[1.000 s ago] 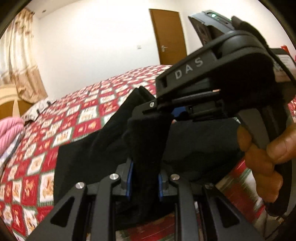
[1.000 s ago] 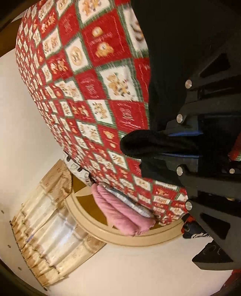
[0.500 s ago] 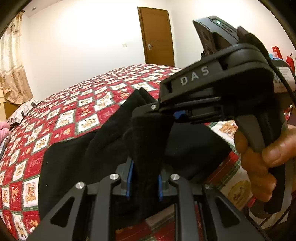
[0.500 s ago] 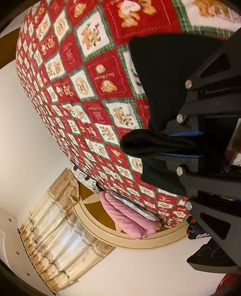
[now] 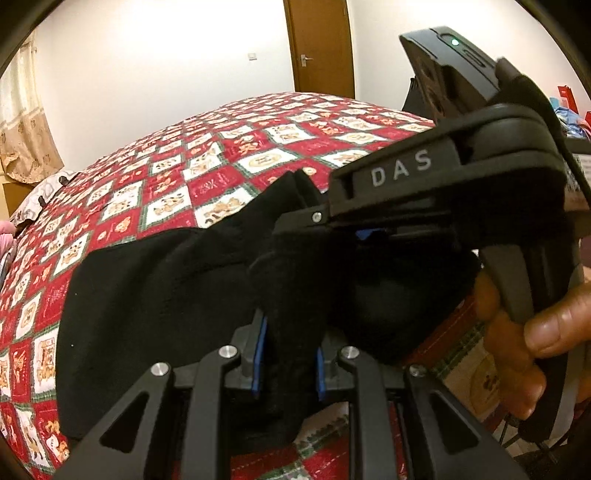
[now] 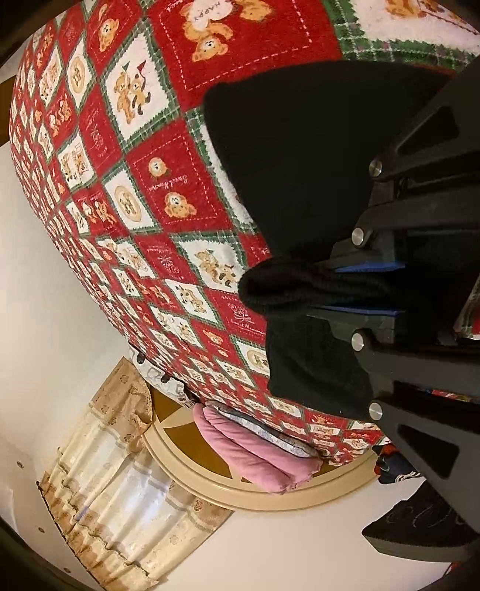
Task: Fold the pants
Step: 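Lift the gripped pants with both grippers and carry them over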
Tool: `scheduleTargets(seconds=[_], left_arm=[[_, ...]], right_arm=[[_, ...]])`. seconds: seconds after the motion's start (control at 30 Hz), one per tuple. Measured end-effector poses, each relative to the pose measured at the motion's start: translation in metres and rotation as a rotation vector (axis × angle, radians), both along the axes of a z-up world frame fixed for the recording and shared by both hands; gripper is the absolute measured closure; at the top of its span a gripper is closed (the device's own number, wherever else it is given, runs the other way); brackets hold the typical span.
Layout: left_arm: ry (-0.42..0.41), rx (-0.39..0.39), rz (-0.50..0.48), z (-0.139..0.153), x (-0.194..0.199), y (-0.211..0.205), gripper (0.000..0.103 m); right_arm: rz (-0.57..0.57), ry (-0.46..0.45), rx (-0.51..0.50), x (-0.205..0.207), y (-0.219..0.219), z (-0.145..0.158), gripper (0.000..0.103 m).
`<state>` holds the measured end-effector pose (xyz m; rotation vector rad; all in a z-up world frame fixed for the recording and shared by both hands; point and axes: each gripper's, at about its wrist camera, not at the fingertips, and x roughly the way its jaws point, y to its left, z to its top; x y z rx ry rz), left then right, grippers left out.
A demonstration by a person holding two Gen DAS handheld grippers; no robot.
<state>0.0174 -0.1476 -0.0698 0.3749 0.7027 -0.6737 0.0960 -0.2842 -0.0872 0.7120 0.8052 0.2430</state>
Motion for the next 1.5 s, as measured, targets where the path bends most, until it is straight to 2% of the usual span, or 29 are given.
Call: scheduleTargets(seconds=[0.5, 0.63, 1.0, 1.13, 1.23, 1.3, 1.37, 1.43, 1.5], left_arm=[[0.027, -0.002, 0.007, -0.001, 0.010, -0.006, 0.081], [0.008, 0.003, -0.013, 0.000, 0.006, -0.013, 0.081], [0.030, -0.026, -0.080, 0.003, -0.001, -0.037, 0.080], [0.046, -0.032, -0.136, 0.002, -0.006, -0.034, 0.064], [0.088, -0.065, -0.170, 0.012, -0.005, -0.013, 0.054], [0.086, -0.087, -0.141, 0.022, 0.000, 0.011, 0.047], [0.068, -0.108, -0.067, 0.034, 0.013, 0.041, 0.040], [0.053, -0.126, 0.007, 0.043, 0.029, 0.067, 0.040], [0.032, -0.149, 0.105, 0.050, 0.050, 0.092, 0.039]], right_arm=[[-0.008, 0.018, -0.050, -0.002, 0.004, 0.003, 0.088], [0.005, 0.019, -0.045, -0.003, -0.003, 0.007, 0.088], [-0.008, 0.003, -0.086, -0.017, -0.030, 0.016, 0.088], [-0.012, 0.016, -0.080, -0.019, -0.038, 0.005, 0.088], [-0.026, 0.007, 0.007, -0.022, -0.050, -0.004, 0.085], [-0.039, -0.010, 0.050, -0.029, -0.058, 0.001, 0.082], [-0.100, -0.049, 0.061, -0.045, -0.073, 0.013, 0.082], [-0.214, -0.071, -0.002, -0.065, -0.086, 0.030, 0.081], [-0.215, -0.123, -0.092, -0.076, -0.078, 0.050, 0.081]])
